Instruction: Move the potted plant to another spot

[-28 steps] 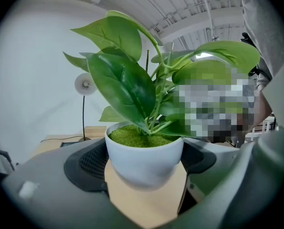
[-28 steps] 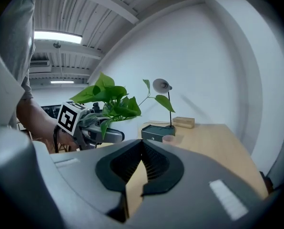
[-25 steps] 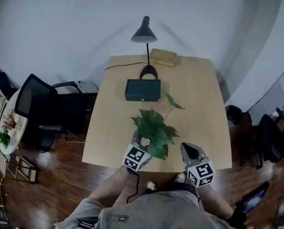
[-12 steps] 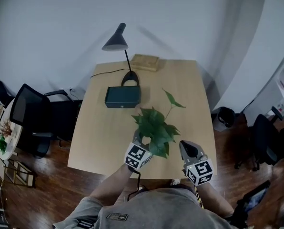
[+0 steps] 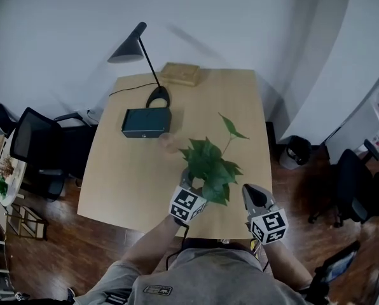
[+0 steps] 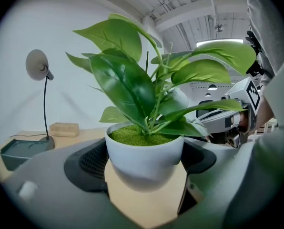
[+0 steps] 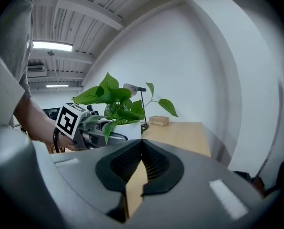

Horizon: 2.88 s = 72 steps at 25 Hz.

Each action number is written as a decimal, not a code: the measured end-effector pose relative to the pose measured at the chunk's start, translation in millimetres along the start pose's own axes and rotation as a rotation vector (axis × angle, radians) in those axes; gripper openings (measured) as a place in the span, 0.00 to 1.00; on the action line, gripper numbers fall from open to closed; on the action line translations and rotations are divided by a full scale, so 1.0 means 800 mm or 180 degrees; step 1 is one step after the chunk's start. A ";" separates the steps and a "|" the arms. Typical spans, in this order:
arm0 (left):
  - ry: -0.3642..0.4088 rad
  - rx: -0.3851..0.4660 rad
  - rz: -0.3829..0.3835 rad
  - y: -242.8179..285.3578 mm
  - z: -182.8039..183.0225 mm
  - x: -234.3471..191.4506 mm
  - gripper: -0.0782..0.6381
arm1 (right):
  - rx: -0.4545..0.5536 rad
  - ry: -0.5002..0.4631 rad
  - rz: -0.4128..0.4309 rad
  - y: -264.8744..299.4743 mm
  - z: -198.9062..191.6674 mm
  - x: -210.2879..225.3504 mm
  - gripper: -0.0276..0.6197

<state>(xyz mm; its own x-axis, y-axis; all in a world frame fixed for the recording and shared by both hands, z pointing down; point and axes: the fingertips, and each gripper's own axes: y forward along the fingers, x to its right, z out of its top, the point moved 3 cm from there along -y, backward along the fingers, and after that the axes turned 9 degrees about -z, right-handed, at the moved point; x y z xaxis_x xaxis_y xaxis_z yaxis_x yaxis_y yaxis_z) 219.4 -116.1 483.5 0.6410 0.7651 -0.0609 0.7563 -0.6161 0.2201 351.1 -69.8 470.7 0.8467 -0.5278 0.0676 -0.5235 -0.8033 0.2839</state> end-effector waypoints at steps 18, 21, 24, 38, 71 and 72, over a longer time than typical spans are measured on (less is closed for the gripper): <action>-0.0167 -0.0416 0.0124 0.094 -0.117 -0.059 0.75 | -0.0558 0.0121 -0.0091 0.016 -0.066 0.026 0.05; -0.0175 -0.0419 0.0229 0.104 -0.127 -0.079 0.75 | -0.0653 0.0129 -0.0117 0.014 -0.076 0.030 0.05; -0.0185 -0.0437 0.0334 0.112 -0.135 -0.098 0.75 | -0.0703 0.0136 -0.0127 0.013 -0.081 0.034 0.05; -0.0135 -0.0413 0.0531 0.134 -0.143 -0.143 0.75 | -0.0776 0.0133 -0.0056 0.029 -0.084 0.045 0.05; -0.0358 -0.0692 0.0585 0.023 -0.142 -0.085 0.66 | -0.0476 0.0183 0.0235 0.043 -0.058 0.040 0.05; -0.0363 -0.0649 0.0610 0.012 -0.132 -0.078 0.62 | -0.0445 0.0191 0.0262 0.044 -0.055 0.038 0.05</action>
<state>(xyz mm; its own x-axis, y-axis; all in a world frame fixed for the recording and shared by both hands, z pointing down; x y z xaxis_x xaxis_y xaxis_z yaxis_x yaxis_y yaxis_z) 173.3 -149.9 592.3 0.7887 0.6056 -0.1056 0.5857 -0.6882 0.4283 362.5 -101.6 525.0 0.8079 -0.5695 0.1518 -0.5764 -0.7098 0.4050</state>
